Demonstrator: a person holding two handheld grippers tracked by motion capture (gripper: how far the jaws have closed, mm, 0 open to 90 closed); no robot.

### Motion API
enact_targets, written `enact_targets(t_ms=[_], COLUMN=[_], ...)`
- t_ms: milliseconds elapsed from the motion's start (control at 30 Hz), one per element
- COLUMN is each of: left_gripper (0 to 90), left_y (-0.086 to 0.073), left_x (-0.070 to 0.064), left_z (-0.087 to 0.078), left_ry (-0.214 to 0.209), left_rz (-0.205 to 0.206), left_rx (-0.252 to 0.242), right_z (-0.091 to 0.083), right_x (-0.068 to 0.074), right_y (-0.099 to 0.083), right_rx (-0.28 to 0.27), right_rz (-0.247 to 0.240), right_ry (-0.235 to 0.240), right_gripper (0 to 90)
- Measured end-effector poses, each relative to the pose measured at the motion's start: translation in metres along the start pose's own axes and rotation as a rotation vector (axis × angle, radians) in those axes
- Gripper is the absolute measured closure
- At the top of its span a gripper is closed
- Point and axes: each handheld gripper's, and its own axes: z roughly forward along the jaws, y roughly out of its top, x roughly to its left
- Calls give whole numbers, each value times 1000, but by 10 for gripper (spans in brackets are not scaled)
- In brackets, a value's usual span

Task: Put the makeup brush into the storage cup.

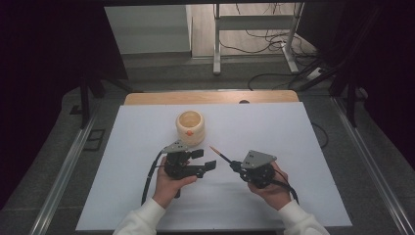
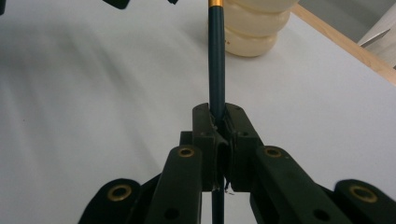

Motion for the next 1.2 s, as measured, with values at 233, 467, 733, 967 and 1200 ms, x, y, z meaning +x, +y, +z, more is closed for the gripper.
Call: enact_targets(t_ms=[233, 467, 733, 967, 1200], left_gripper=[300, 348, 528, 751, 836], left_y=[2, 5, 5, 7, 9], left_x=[-3, -3, -4, -1, -2], left_z=[10, 17, 23, 23, 22], left_ry=[0, -25, -52, -118, -170], left_rz=[-15, -50, -70, -120, -122], left_rx=[-39, -73, -105, -125, -111], right_z=[-2, -1, -2, -1, 2], right_x=[1, 2, 3, 4, 4], right_y=[1, 1, 2, 2, 1], right_rx=[-19, -23, -34, -31, -19], right_rz=[0, 1, 4, 3, -4], right_ry=[-13, -14, -17, -9, 0], right_gripper=[853, 853, 853, 852, 849])
